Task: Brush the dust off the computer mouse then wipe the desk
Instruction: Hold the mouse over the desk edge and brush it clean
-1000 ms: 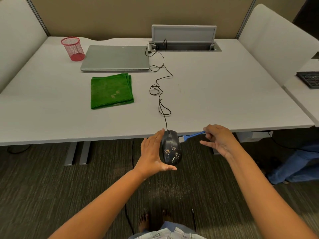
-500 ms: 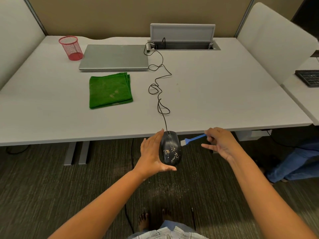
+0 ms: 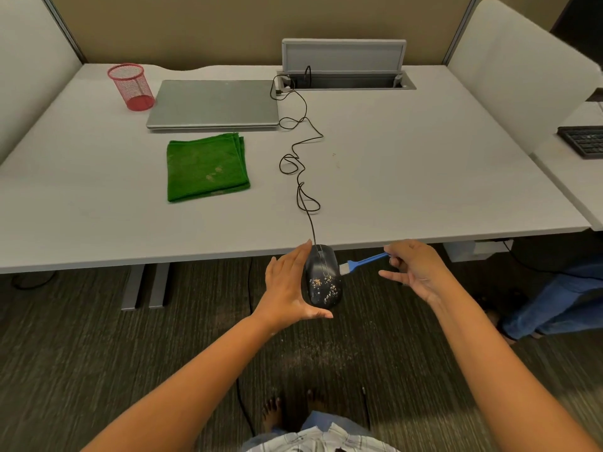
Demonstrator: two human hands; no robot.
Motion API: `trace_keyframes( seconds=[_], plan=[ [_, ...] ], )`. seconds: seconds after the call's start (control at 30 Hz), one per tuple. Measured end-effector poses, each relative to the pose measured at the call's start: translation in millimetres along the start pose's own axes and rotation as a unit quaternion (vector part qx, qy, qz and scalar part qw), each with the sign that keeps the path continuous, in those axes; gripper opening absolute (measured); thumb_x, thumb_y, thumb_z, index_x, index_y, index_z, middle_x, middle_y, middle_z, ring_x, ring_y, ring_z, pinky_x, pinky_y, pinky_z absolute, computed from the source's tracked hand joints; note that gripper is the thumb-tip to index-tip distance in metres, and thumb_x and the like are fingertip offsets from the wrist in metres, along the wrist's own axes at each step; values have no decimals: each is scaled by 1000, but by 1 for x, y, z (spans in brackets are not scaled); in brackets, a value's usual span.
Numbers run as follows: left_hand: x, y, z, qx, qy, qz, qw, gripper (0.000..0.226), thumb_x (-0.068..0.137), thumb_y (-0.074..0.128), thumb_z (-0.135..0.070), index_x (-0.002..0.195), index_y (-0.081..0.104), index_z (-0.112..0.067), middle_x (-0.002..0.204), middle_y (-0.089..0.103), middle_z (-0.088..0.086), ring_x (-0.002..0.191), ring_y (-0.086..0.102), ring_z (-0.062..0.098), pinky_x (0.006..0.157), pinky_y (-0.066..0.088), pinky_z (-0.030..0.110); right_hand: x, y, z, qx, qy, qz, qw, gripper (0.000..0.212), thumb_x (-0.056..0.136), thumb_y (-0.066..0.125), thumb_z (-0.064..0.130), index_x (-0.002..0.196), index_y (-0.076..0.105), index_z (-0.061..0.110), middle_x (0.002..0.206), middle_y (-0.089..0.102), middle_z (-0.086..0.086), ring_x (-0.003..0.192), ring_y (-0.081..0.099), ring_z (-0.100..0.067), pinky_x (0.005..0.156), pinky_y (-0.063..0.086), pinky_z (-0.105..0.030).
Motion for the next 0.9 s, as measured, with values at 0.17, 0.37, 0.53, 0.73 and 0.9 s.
trace_keyframes(
  seconds=[0.17, 0.37, 0.53, 0.73, 0.9],
  plan=[
    [2, 7, 3, 18, -5, 15, 1000, 128, 46, 77, -66, 131, -18, -53, 148, 22, -1, 135, 16, 17, 113, 0, 45, -10, 18, 4, -10, -22, 28, 999, 16, 80, 67, 11, 69, 55, 11, 72, 53, -4, 68, 56, -11, 53, 57, -27],
    [4, 14, 1, 20, -3, 20, 1000, 128, 46, 75, -68, 129, -21, -53, 150, 19, -2, 137, 14, 18, 112, -3, 43, -22, 56, 4, -105, -72, 65, 990, 21, 80, 67, 11, 68, 51, 10, 77, 57, -5, 79, 60, -17, 55, 56, -25],
    [3, 12, -1, 17, -4, 18, 1000, 128, 47, 76, -66, 127, -22, -55, 150, 19, -1, 137, 13, 18, 112, -4, 43, -22, 58, 6, -122, -80, 62, 987, 23, 80, 67, 9, 66, 50, 11, 72, 55, -4, 72, 60, -13, 53, 55, -23],
    [1, 6, -2, 14, -3, 8, 1000, 127, 47, 78, -64, 130, -17, -50, 148, 23, 0, 133, 19, 17, 113, 7, 51, -16, 28, 12, -91, -65, 29, 993, 22, 79, 68, 10, 64, 52, 12, 75, 56, -4, 74, 58, -13, 55, 56, -26],
    [1, 3, -3, -3, -3, 0, 1000, 127, 47, 80, -60, 132, -14, -50, 147, 24, 0, 131, 20, 16, 112, 9, 53, -10, 4, 4, -60, -40, 6, 997, 24, 79, 68, 10, 63, 51, 13, 74, 53, -5, 74, 55, -14, 56, 58, -29]
  ],
)
Point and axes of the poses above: each hand's wrist, its own x-axis towards the middle knuckle, its own y-axis out of the palm, z = x × y, the point moved 10 cm from there along x, towards the middle knuckle
